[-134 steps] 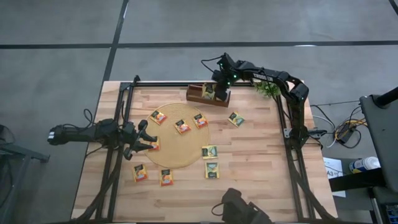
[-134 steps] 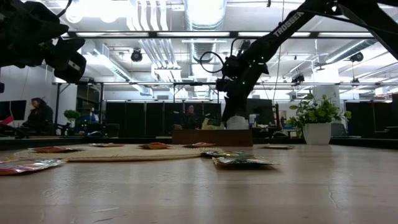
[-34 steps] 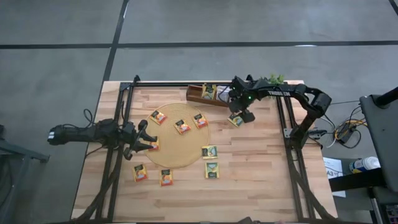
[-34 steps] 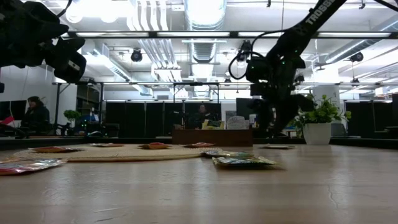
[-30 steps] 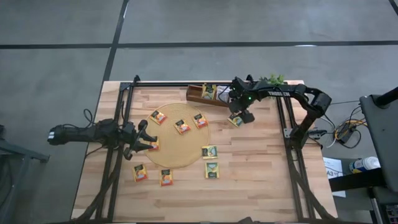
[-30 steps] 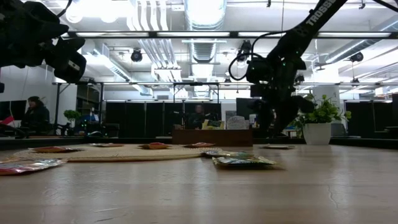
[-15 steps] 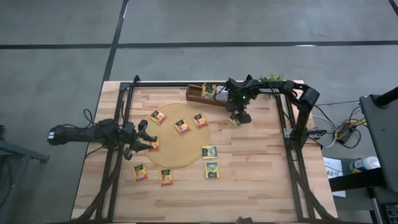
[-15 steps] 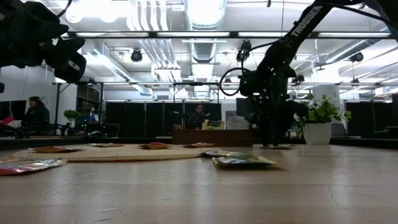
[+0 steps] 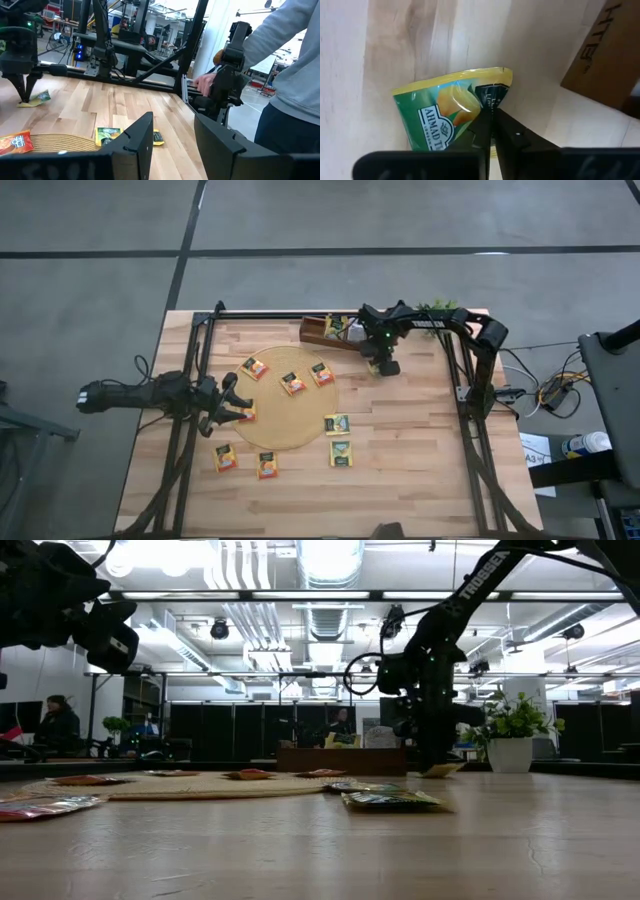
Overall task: Pick & Place Tea
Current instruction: Put the top yellow tea bag into the middle section of the wooden organizer
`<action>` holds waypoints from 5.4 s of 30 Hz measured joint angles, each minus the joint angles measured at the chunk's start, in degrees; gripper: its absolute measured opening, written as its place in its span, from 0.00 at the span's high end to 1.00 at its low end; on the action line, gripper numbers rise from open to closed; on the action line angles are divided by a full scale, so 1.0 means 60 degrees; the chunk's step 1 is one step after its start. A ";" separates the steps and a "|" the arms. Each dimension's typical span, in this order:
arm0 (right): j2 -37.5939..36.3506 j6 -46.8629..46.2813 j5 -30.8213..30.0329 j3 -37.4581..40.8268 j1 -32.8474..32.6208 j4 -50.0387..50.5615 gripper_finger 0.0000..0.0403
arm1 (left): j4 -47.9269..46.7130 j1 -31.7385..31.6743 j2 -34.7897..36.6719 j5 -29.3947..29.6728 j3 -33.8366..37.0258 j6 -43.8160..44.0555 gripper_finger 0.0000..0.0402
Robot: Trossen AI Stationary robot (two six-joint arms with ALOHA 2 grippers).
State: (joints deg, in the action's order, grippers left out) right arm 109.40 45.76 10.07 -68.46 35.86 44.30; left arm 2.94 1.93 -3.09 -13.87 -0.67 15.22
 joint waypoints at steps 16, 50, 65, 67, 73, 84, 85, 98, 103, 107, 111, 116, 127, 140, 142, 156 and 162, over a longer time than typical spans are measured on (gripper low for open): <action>-0.0761 -0.1444 0.0009 -0.2173 -0.0586 -0.0381 0.98 | 0.0000 -0.0002 -0.0004 0.0000 0.0000 0.0000 0.66; 0.2223 -0.3404 -0.5511 -0.4987 -0.1362 -0.1859 0.98 | 0.0000 -0.0001 0.0000 0.0000 0.0000 0.0000 0.66; 0.2619 -0.3376 -0.6159 -0.5283 -0.1563 -0.1421 0.98 | 0.0000 0.0001 -0.0003 0.0000 0.0000 0.0000 0.66; 0.2619 -0.3439 -0.6127 -0.5283 -0.1563 -0.1393 0.98 | 0.0000 -0.0003 0.0000 0.0000 0.0000 0.0000 0.66; 0.2619 -0.3604 -0.5689 -0.5275 -0.1560 -0.1194 0.95 | 0.0000 0.0000 0.0000 0.0000 0.0000 0.0000 0.66; 0.2605 -0.3829 -0.5433 -0.5306 -0.1555 -0.0831 0.61 | 0.0000 -0.0001 0.0000 0.0000 0.0000 0.0000 0.66; 0.2597 -0.3811 -0.5423 -0.5359 -0.1556 -0.0657 0.57 | 0.0000 -0.0003 0.0000 0.0000 0.0000 0.0000 0.66; 0.2361 -0.3600 -0.5197 -0.6534 -0.1555 0.0028 0.40 | 0.0000 -0.0003 -0.0004 0.0000 0.0000 0.0000 0.66; 0.2361 -0.3127 -0.3332 -0.6468 -0.1443 0.0035 0.41 | 0.0000 0.0001 0.0000 0.0000 0.0000 0.0000 0.66; 0.2371 -0.2830 -0.3120 -0.6028 -0.1293 0.0019 0.42 | 0.0000 0.0001 -0.0002 0.0000 0.0000 0.0000 0.66; 0.2375 -0.2591 -0.3158 -0.5631 -0.1048 -0.0088 0.42 | 0.0000 -0.0003 0.0000 0.0000 0.0000 0.0000 0.66; 0.2386 -0.2491 -0.3166 -0.5346 -0.0761 -0.0524 0.42 | 0.0000 0.0000 0.0000 0.0000 0.0000 0.0000 0.66; 0.2390 -0.1407 -0.3201 -0.5319 -0.0860 -0.0749 0.43 | 0.0000 -0.0001 -0.0003 0.0000 0.0000 0.0000 0.66; 0.2382 -0.1095 -0.4896 -0.4321 -0.1426 -0.1380 0.43 | 0.0000 -0.0002 0.0000 0.0000 0.0000 0.0000 0.66; 0.2368 -0.1241 -0.5306 -0.4236 -0.1421 -0.1364 0.43 | 0.0000 0.0001 0.0000 0.0000 0.0000 0.0000 0.66; 0.2241 -0.1068 -0.5647 -0.4627 -0.1399 -0.1363 0.43 | 0.0000 -0.0002 0.0000 0.0000 0.0000 0.0000 0.66; 0.1955 -0.1303 -0.5562 -0.4634 -0.1395 -0.1297 0.43 | 0.0000 -0.0002 0.0000 0.0000 0.0000 0.0000 0.66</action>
State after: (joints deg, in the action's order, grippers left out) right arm 121.14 37.95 -23.30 -96.27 27.49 36.52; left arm 2.94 1.91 -3.09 -13.87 -0.67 15.22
